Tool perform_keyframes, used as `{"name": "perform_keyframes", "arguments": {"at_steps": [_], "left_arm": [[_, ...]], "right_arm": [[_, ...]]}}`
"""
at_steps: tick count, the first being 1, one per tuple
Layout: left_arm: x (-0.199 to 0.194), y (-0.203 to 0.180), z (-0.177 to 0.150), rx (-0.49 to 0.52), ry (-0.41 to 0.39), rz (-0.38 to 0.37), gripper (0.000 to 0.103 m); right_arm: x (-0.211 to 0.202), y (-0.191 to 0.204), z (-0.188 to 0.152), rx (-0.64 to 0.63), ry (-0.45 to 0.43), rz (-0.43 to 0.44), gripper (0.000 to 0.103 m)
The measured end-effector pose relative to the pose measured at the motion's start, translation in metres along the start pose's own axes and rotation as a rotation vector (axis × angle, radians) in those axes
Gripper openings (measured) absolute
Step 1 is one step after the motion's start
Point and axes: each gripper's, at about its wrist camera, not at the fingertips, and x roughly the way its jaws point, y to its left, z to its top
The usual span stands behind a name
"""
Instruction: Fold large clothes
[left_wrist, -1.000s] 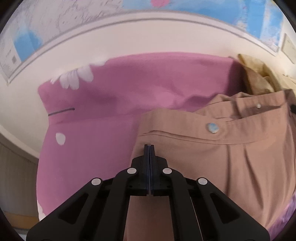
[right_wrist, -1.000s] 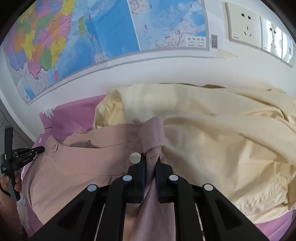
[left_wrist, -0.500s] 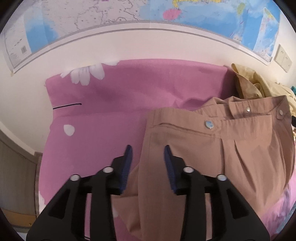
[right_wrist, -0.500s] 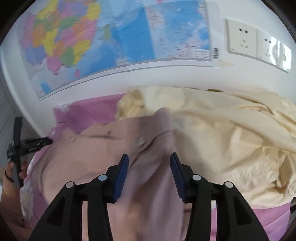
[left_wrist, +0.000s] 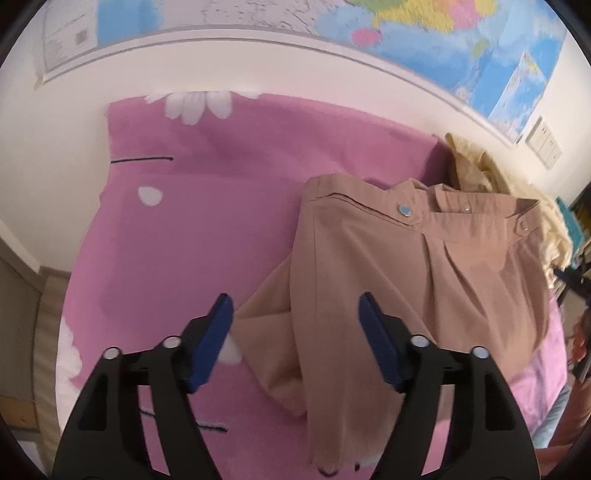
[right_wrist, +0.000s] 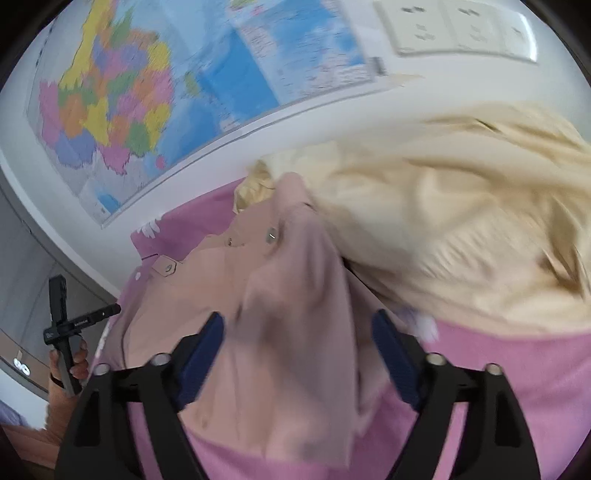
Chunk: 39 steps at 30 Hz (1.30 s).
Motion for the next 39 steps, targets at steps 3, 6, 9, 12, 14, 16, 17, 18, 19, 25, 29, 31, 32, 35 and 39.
{"name": "perform_keyframes", "arguments": {"at_steps": [3,6,9,12,14,16,17,18,19,25,29,31,32,35,39], "left_arm": [[-0.003,0.002,-0.008,-0.001,0.02,-0.02,0.078],[-0.001,0.002,-0.017,0.001,0.045,-0.048,0.08],[0.002,0.006,-0.023,-0.039,0.063,-0.114,0.081],[0.004,0.009,-0.028,-0.065,0.071,-0.134,0.081],[0.007,0.008,-0.031,-0.07,0.086,-0.147,0.081],[0.009,0.004,-0.033,-0.069,0.101,-0.166,0.081],[0.01,0.002,-0.032,-0.064,0.104,-0.167,0.081],[0.01,0.0,-0.033,-0.06,0.106,-0.17,0.082],[0.011,-0.002,-0.034,-0.057,0.106,-0.181,0.082],[0.023,-0.009,-0.038,-0.063,0.131,-0.208,0.083],[0.025,-0.011,-0.04,-0.066,0.135,-0.233,0.085],[0.026,-0.014,-0.041,-0.051,0.139,-0.229,0.087],[0.027,-0.018,-0.041,-0.041,0.144,-0.207,0.087],[0.027,-0.03,-0.043,0.016,0.146,-0.127,0.087],[0.024,-0.039,-0.044,0.045,0.134,-0.068,0.087]], "right_arm": [[-0.009,-0.017,-0.016,0.054,0.018,-0.005,0.093],[-0.005,-0.031,-0.033,0.111,0.053,0.013,0.097],[0.004,-0.04,-0.043,0.168,0.073,0.053,0.097],[0.017,-0.049,-0.051,0.216,0.092,0.091,0.098],[0.026,-0.05,-0.052,0.238,0.109,0.12,0.098],[0.033,-0.049,-0.054,0.239,0.126,0.136,0.098],[0.037,-0.046,-0.054,0.233,0.135,0.138,0.098],[0.04,-0.043,-0.055,0.225,0.141,0.149,0.098],[0.043,-0.04,-0.055,0.218,0.144,0.161,0.098],[0.056,-0.029,-0.049,0.193,0.145,0.161,0.098],[0.06,-0.022,-0.05,0.172,0.155,0.175,0.098],[0.062,-0.023,-0.051,0.177,0.156,0.193,0.098],[0.063,-0.023,-0.05,0.181,0.154,0.195,0.098],[0.065,-0.021,-0.049,0.181,0.151,0.202,0.098],[0.065,-0.021,-0.049,0.179,0.15,0.208,0.098]]}}
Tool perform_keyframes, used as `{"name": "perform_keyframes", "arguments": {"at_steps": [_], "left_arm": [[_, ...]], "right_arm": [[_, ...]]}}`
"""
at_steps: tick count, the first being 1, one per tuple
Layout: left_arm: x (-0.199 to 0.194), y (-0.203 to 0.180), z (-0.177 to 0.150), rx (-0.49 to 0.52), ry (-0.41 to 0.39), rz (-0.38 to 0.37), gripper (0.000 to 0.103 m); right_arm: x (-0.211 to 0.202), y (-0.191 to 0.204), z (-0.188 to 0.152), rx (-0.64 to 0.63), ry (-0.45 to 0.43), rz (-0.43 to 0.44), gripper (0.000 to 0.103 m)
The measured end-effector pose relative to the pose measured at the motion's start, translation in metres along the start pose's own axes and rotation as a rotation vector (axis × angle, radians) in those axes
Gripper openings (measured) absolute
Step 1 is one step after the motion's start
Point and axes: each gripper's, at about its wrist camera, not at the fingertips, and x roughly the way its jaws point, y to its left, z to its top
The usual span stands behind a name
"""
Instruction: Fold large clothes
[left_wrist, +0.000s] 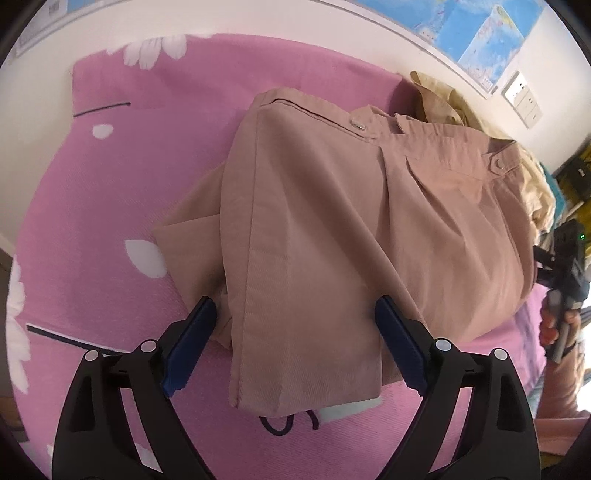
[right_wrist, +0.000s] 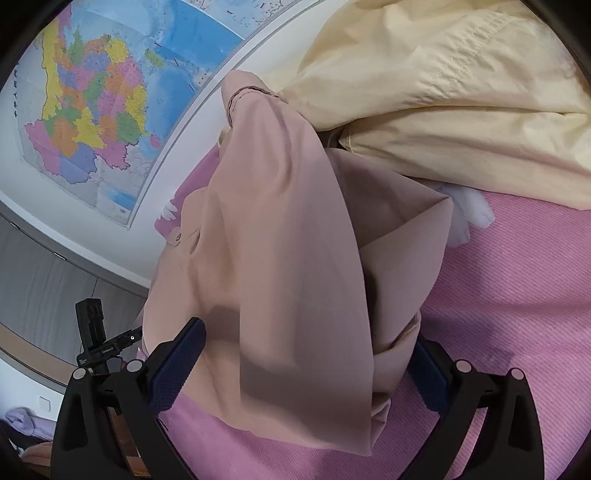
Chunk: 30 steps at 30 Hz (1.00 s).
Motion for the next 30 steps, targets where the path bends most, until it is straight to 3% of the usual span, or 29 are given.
{"name": "perform_keyframes", "arguments": {"at_steps": [7,12,22,26,30], "left_arm": [[-0.006,-0.007,-0.005,0.02,-0.019,0.055,0.087],[-0.008,-0.002,-0.009,0.003,-0.014,0.038,0.087],[-0.006,0.036,-0.024,-0.178,0.013,-0.186,0.089],[0.0,0.037,-0.017,-0.185,0.018,-0.26,0.098],[0.009,0.029,-0.003,-0.169,0.026,-0.278,0.098]], "right_arm": [[-0.001,0.002,0.0,-0.017,0.007,-0.026,0.098],[-0.001,0.003,0.002,-0.013,0.001,-0.028,0.098],[0.005,0.006,0.006,-0.018,-0.007,-0.027,0.098],[0.008,0.006,0.008,-0.025,-0.006,-0.016,0.098],[0.012,0.004,0.012,-0.015,-0.003,0.028,0.098]]}}
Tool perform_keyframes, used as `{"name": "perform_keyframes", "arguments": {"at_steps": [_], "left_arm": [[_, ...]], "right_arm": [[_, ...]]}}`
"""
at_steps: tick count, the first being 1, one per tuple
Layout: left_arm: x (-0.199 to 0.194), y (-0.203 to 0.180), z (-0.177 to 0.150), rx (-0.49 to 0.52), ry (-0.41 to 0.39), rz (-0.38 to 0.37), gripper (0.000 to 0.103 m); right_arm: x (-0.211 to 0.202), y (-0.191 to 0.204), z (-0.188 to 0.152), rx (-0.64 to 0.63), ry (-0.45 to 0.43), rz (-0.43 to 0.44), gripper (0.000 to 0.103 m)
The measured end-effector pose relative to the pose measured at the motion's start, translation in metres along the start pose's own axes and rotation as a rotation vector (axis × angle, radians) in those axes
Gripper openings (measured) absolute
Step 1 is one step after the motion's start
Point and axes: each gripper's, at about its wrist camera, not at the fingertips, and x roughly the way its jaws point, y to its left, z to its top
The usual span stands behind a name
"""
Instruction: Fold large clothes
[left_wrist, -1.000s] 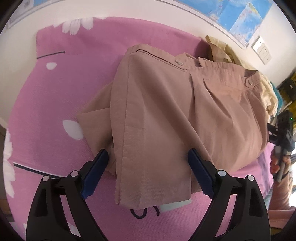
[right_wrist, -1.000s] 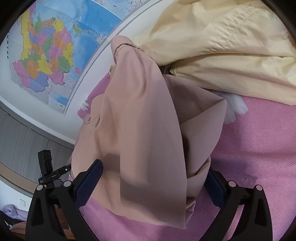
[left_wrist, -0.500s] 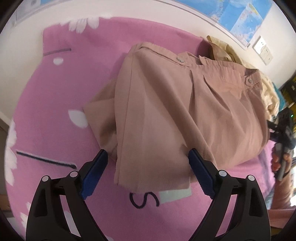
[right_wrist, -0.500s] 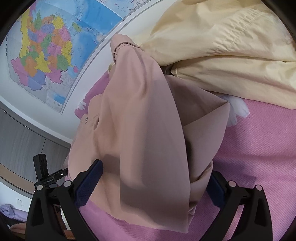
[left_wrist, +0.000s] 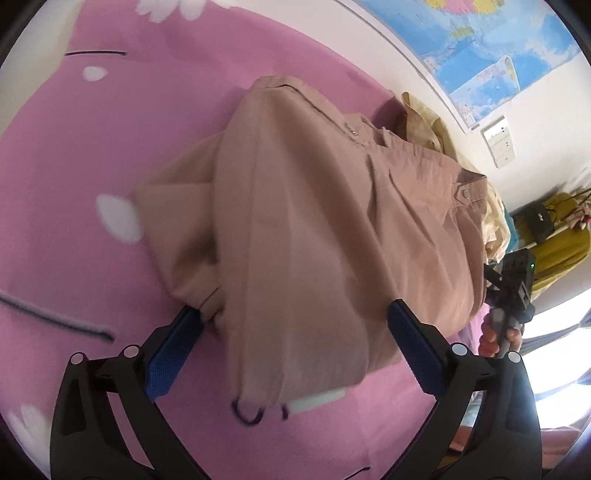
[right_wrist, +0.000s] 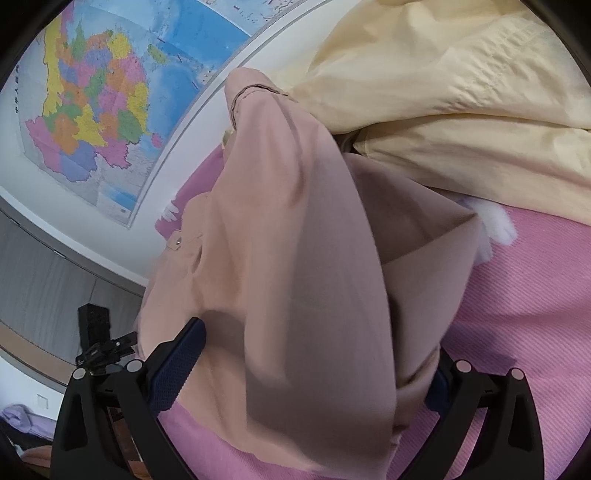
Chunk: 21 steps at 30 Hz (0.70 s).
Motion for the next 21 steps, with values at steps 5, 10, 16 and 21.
{"name": "perform_keyframes", "arguments": {"at_steps": [5,10,16,21], "left_arm": [[0.011,-0.007,0.012,-0.007,0.022,-0.024,0.098],[0.019,-0.011,0.023,-0.044,0.021,-0.037,0.098],[0.018,-0.021,0.021,0.014,0.022,0.073,0.068],[0.004,-0.02,0.023,0.009,-0.008,0.064,0.037]], "right_arm": [[0.011,0.005,0.007,-0.001,0.018,0.037,0.098],[0.024,0.012,0.015,-0.022,0.048,0.069,0.098],[0.036,0.024,0.018,-0.068,0.081,0.028,0.05],[0.038,0.026,0.017,-0.078,0.097,0.063,0.035]]}}
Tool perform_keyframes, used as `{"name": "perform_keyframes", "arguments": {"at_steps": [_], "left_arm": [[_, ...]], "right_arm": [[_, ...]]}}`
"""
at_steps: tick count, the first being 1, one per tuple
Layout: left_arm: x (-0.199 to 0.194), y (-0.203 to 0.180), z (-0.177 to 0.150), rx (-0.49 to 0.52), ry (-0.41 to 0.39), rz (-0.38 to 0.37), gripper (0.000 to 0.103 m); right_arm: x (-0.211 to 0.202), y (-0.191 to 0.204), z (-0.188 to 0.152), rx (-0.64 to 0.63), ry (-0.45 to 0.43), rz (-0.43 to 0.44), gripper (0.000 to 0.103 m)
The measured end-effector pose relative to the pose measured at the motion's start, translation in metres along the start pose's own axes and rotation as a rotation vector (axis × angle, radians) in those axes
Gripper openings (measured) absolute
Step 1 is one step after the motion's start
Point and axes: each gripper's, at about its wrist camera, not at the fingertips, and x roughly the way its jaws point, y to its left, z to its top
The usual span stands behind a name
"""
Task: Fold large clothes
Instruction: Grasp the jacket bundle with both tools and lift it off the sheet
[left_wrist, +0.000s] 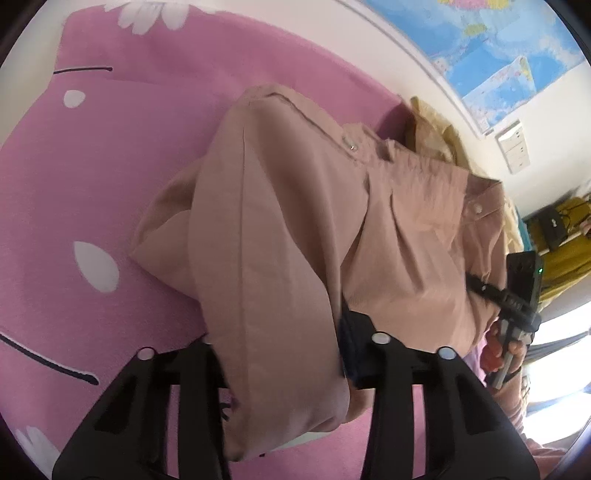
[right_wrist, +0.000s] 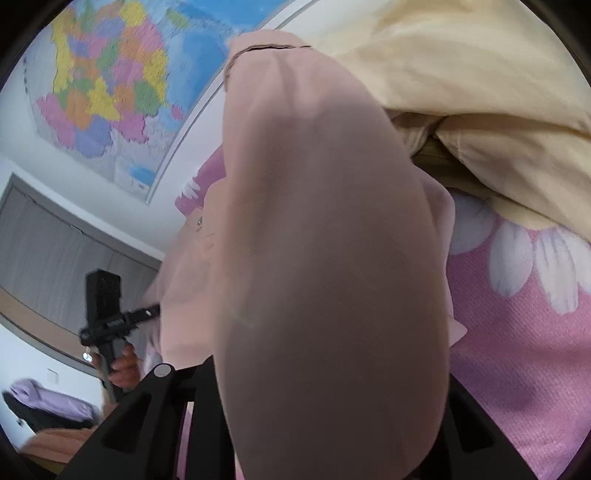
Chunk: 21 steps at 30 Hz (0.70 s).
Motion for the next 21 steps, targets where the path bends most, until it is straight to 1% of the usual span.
{"name": "perform_keyframes", "arguments": {"at_steps": [1,2,3,4,5,6,7,8,9,11,12,15,17,21], "left_arm": [[0.0,-0.002,0.001,0.011,-0.002,-0.005,0.038],[0.003,-0.001,0.002,0.01,0.011,-0.028,0.053],[0.006,0.001,0.003,-0.004,0.032,-0.065,0.088],[0.013,0.006,0.004,-0.049,0.054,-0.117,0.097],[0.017,0.008,0.005,-0.088,0.051,-0.101,0.094],[0.019,0.002,0.006,-0.062,0.041,-0.076,0.091],[0.02,-0.004,0.008,-0.017,0.032,-0.048,0.08],[0.02,-0.009,0.01,0.022,0.024,0.002,0.058],[0.019,-0.007,0.011,0.021,0.017,0.004,0.041],[0.014,-0.001,0.013,-0.015,0.01,-0.025,0.025],[0.011,-0.001,0.013,-0.016,0.006,-0.029,0.022],[-0.002,-0.006,0.012,-0.003,-0.022,-0.03,0.019],[-0.016,-0.011,0.014,0.015,-0.056,-0.039,0.018],[-0.046,-0.016,0.023,0.043,-0.127,-0.035,0.018]], "right_arm": [[0.001,-0.001,0.001,0.011,0.0,0.009,0.045],[0.002,-0.004,0.002,0.042,0.0,0.04,0.064],[0.005,-0.006,0.004,0.057,0.006,0.056,0.065],[0.008,-0.005,0.004,0.056,0.011,0.048,0.064],[0.009,-0.003,0.005,0.044,0.012,0.027,0.047],[0.012,0.0,0.005,0.029,0.02,0.017,0.024],[0.012,0.001,0.005,0.028,0.024,0.029,0.024],[0.011,0.003,0.004,0.021,0.019,0.027,0.022],[0.009,0.006,0.004,0.011,0.012,0.021,0.019],[0.002,0.012,0.004,0.008,-0.014,0.052,0.018],[-0.004,0.017,0.005,0.005,-0.037,0.085,0.017],[-0.016,0.039,0.009,-0.032,-0.08,0.119,0.015],[-0.021,0.056,0.013,-0.058,-0.098,0.132,0.015],[-0.026,0.097,0.028,-0.129,-0.129,0.194,0.015]]}}
